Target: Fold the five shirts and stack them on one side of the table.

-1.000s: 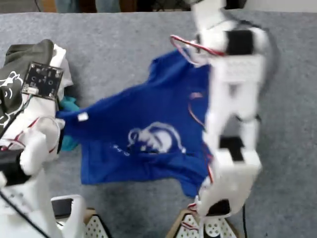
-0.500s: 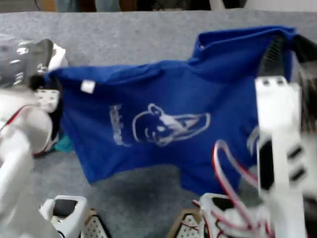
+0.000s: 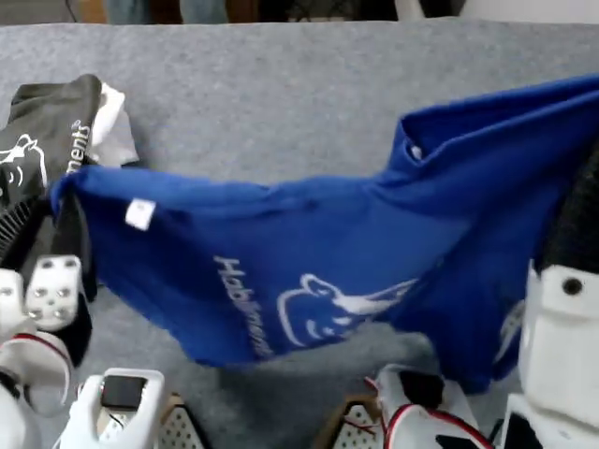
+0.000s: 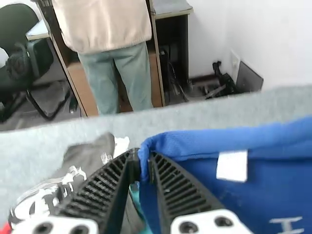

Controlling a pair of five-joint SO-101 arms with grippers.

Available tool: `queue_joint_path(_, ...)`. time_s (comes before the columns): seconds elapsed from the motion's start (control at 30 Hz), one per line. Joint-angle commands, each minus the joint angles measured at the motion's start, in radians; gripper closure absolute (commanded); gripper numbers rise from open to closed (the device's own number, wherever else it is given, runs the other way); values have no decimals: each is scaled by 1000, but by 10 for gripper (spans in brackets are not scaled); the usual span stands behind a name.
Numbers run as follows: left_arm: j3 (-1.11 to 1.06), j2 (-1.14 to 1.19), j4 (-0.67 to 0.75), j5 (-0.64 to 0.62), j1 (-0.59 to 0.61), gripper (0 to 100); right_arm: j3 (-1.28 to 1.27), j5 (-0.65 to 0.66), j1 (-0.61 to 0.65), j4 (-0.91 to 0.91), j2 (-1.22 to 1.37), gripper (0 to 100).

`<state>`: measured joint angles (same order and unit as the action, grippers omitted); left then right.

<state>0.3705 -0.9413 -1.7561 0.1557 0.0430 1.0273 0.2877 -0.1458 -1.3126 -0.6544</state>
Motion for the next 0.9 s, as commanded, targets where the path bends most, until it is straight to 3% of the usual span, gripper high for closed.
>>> queue_joint_path(0.0,-145,-89,-2,-6,-5,971,-1,60,-12,86,4,985)
queue_joint_path(0.2,-240,-212,-2,-11,-5,971,1,193,-12,107,-1,985)
queue_joint_path(0.53,-254,-241,3,-14,-12,971,-8,293,-9,11,-64,985)
queue_joint_path(0.63,-371,-232,104,-14,-8,971,-8,330,-28,-55,-50,985)
queue_joint_path(0.87,-510,-226,376,-14,-7,971,-7,328,-215,-71,99,985)
